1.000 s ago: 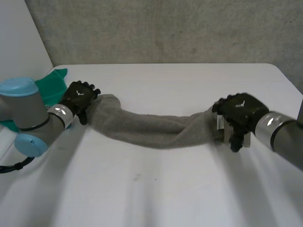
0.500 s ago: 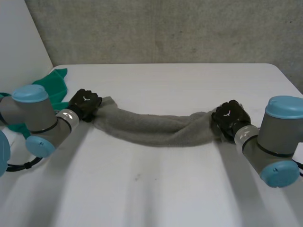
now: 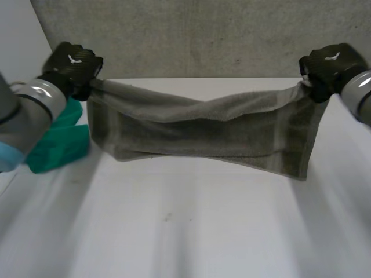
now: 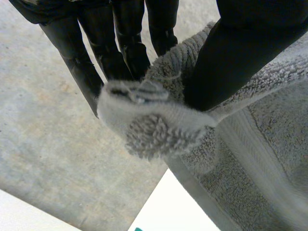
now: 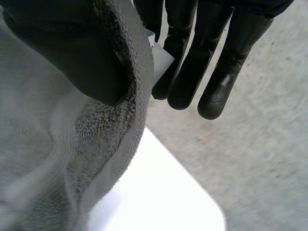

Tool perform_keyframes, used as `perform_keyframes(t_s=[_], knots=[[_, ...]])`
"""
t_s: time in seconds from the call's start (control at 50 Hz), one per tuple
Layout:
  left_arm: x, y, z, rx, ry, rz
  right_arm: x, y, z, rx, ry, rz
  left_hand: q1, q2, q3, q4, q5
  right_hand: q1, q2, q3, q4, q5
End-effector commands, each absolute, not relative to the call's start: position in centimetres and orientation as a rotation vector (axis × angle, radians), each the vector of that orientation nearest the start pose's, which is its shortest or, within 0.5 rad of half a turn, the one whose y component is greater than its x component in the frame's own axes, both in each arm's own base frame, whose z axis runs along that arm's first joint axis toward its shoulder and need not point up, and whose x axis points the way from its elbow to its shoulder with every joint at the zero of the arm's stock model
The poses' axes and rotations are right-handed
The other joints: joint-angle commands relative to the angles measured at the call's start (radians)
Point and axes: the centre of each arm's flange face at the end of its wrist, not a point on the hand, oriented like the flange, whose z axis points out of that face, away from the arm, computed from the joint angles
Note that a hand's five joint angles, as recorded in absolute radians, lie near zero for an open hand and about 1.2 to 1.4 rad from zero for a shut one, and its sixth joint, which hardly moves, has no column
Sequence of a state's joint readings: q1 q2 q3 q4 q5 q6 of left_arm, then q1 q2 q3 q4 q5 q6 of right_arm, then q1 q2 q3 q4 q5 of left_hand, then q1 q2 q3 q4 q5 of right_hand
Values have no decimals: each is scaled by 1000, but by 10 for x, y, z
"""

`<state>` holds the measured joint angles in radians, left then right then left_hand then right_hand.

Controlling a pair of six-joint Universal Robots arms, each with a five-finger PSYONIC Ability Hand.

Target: Fold the laundry.

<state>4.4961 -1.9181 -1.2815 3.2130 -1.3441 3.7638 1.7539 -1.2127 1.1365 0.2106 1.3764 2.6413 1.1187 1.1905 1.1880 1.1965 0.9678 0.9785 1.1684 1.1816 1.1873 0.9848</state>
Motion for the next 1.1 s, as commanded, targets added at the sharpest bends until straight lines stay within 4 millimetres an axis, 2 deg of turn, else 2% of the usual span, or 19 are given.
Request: perform_keyframes(t_s=[0.02,0.1,0.16,0.28,0.32,0.34,0.4,0.42,0.52,0.6,0.72,0.74,0.8,0.82,0.88,0.9,0.96,1.04,1.1], knots=[[-220,-306,302,1099,1986,-2040,196,-329,319,-975,2341,-1762,278,206,208,200,254,418,228,215,209,237],[-218,-302,291,1120,2084,-1959,195,-340,306,-972,2377,-1697,278,206,208,200,254,418,228,215,209,237],[-221,-316,272,1130,2122,-1925,197,-350,294,-967,2379,-1689,278,206,208,200,254,418,228,215,209,237],[-231,-370,261,1063,1999,-2022,204,-393,279,-872,2255,-1922,278,206,208,200,254,418,228,215,209,237],[-234,-386,270,1014,1909,-2090,212,-400,285,-828,2180,-2004,278,206,208,200,254,418,228,215,209,237],[-238,-400,284,953,1791,-2179,219,-407,299,-777,2075,-2123,278,206,208,200,254,418,228,215,209,237],[-241,-414,317,829,1568,-2325,228,-415,324,-694,1901,-2278,278,206,208,200,254,418,228,215,209,237],[-242,-419,337,747,1429,-2407,228,-419,344,-635,1780,-2380,278,206,208,200,254,418,228,215,209,237],[-254,-410,382,591,1145,-2595,227,-416,395,-499,1435,-2556,278,206,208,200,254,418,228,215,209,237],[-256,-395,389,568,1153,-2622,228,-411,400,-481,1355,-2557,278,206,208,200,254,418,228,215,209,237],[-251,-383,351,609,1366,-2572,228,-405,374,-561,1480,-2428,278,206,208,200,254,418,228,215,209,237],[-248,-378,332,635,1454,-2526,229,-400,364,-600,1538,-2354,278,206,208,200,254,418,228,215,209,237],[-246,-368,303,686,1593,-2441,231,-393,343,-677,1653,-2213,278,206,208,200,254,418,228,215,209,237],[-244,-361,281,726,1698,-2363,230,-389,327,-736,1738,-2125,278,206,208,200,254,418,228,215,209,237],[-240,-348,249,787,1858,-2236,222,-388,294,-846,1904,-1998,278,206,208,200,254,418,228,215,209,237],[-237,-338,229,824,1958,-2141,214,-388,270,-938,2026,-1915,278,206,208,200,254,418,228,215,209,237],[-233,-319,197,892,2121,-1967,203,-377,227,-1156,2262,-1694,278,206,208,200,254,418,228,215,209,237],[-230,-302,171,955,2255,-1799,185,-365,193,-1306,2525,-1423,278,206,208,200,254,418,228,215,209,237],[-229,-297,159,980,2314,-1718,180,-363,181,-1283,2589,-1374,278,206,208,200,254,418,228,215,209,237]])
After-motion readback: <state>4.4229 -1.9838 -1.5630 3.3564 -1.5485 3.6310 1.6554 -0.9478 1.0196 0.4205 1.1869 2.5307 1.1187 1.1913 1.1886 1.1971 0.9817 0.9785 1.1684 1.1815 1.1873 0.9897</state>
